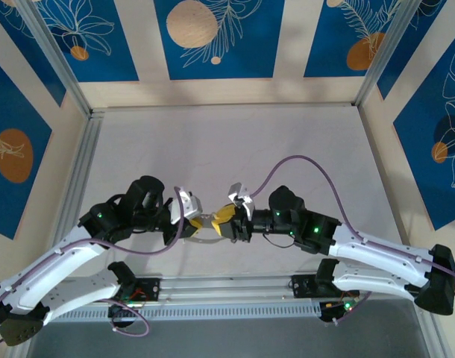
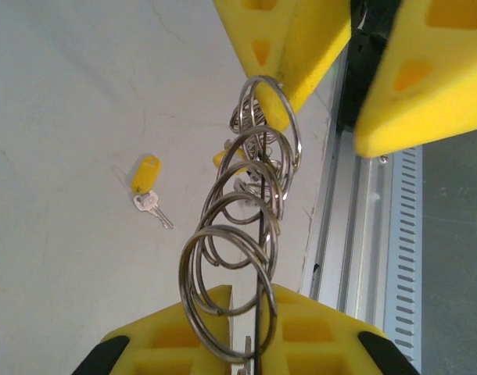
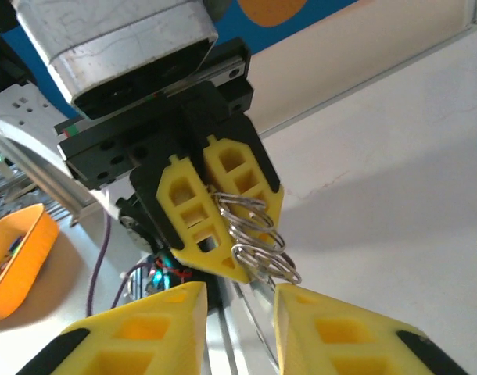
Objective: Put the keys on the keyring
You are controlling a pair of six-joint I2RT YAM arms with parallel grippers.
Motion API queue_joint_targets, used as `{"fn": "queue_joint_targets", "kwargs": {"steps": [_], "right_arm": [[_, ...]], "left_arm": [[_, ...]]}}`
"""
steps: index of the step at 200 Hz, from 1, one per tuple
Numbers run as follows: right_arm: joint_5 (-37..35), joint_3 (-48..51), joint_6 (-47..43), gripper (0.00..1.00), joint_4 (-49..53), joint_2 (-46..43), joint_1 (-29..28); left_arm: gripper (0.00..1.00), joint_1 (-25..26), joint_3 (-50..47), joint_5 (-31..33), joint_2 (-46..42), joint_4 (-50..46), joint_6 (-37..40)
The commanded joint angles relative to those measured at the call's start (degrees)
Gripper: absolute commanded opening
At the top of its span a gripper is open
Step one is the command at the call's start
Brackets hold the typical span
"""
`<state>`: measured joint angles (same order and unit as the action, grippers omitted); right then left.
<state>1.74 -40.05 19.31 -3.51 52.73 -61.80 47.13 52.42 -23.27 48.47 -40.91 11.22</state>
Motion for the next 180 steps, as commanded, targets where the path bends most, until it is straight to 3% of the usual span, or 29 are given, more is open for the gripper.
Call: {"fn": "queue_joint_targets", "kwargs": {"steps": [1,48,123,180], "right_arm": [[-5.23,-0.30,0.13,0.27,-3.69,0.35,-0.51],[-6.79,-0.25,-0.23,0.19,-4.49,0.64,-0.40],[-7.55,-0.92,0.18,0.19,-3.20,1.66,0.74],[1.22,0.02,3.62,0.18,-7.45,2.79,4.86]], "left_arm": [[0.00,0.64,0.22,-1.43,-1.26,2.98,-0.89],[0.00,0.60,0.14,-2.29,-1.19,3.20,-0.81],[0.00,0.60,-0.23,-3.00,-1.89,3.29,-0.82],[0.00,0.66,-0.47,-3.32,-2.22,3.38,-0.76]]}}
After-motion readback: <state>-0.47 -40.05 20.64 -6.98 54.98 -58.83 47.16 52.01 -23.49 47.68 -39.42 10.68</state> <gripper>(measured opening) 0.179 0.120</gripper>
